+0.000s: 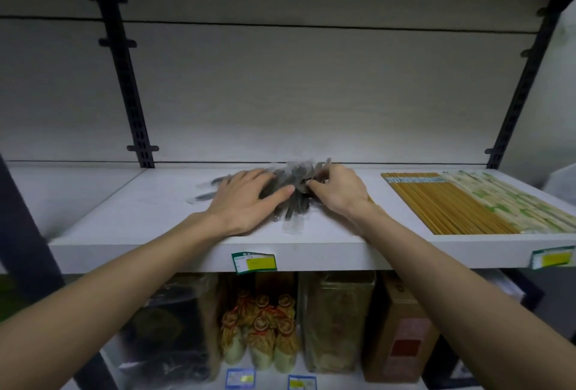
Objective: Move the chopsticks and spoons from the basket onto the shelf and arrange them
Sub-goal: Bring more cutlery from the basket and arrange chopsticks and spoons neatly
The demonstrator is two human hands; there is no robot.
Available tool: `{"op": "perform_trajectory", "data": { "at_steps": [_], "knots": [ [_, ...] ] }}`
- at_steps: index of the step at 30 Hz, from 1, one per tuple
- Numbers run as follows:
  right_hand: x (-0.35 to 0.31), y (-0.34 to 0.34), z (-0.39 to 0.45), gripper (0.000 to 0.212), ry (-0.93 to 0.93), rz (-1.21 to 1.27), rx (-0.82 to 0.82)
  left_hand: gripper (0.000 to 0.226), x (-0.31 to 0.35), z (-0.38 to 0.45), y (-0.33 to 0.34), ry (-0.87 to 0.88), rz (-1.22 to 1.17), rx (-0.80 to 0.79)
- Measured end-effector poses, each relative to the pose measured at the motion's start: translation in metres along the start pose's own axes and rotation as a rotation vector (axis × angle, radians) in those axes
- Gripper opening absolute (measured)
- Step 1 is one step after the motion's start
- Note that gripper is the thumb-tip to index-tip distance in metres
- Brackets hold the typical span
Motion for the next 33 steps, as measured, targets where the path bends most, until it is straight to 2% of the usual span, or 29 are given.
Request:
{"op": "perform_trajectory", "data": {
  "at_steps": [3, 6, 8, 10, 11, 13, 15, 22, 27, 33],
  "knots": [
    [0.003, 0.0, 0.002, 0.018, -0.051, 0.113, -0.037, 0.06, 0.003, -0.001, -0.011, 0.055, -0.14, 0.138],
    [0.001, 0.003, 0.002, 0.023, -0.145, 0.205, -0.095, 0.056, 0.01, 0.003, -0.011, 0.148, -0.033, 0.082],
    [0.002, -0.005, -0.002, 0.026, -0.162, 0.258, -0.023, 0.056, 0.016, 0.007, -0.008, 0.157, 0.05, 0.048],
    [0.012, -0.022, -0.007, 0.03, -0.124, 0.127, 0.089, 0.052, 0.023, 0.012, -0.005, 0.162, 0.094, 0.036],
    [0.02, -0.028, -0.009, 0.032, -0.098, -0.007, 0.086, 0.052, 0.028, 0.014, -0.005, 0.17, 0.107, 0.03],
    [0.038, -0.032, -0.013, 0.034, -0.056, -0.249, -0.036, 0.057, 0.038, 0.02, -0.005, 0.191, 0.11, 0.025],
    [0.055, -0.033, -0.017, 0.035, -0.035, -0.378, -0.11, 0.058, 0.046, 0.026, -0.005, 0.201, 0.084, 0.045],
    [0.091, -0.065, -0.026, 0.027, 0.008, -0.43, -0.07, 0.035, 0.099, 0.048, 0.004, 0.314, 0.063, 0.036],
    [0.112, -0.071, -0.029, 0.028, 0.006, -0.358, -0.016, 0.036, 0.133, 0.061, 0.02, 0.361, 0.134, -0.013],
    [0.122, -0.077, -0.03, 0.027, 0.051, -0.288, 0.0, 0.034, 0.135, 0.068, 0.026, 0.344, 0.136, -0.015]
  ]
}}
Point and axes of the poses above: each hand's wrist, its own z-axis towards the middle knuckle, its own y-axis out of the palm, x = y × z, the point moved 4 cm from there along z, towards the middle knuckle, and after that the axes turned 15 degrees about -x, right-handed, at the moved point
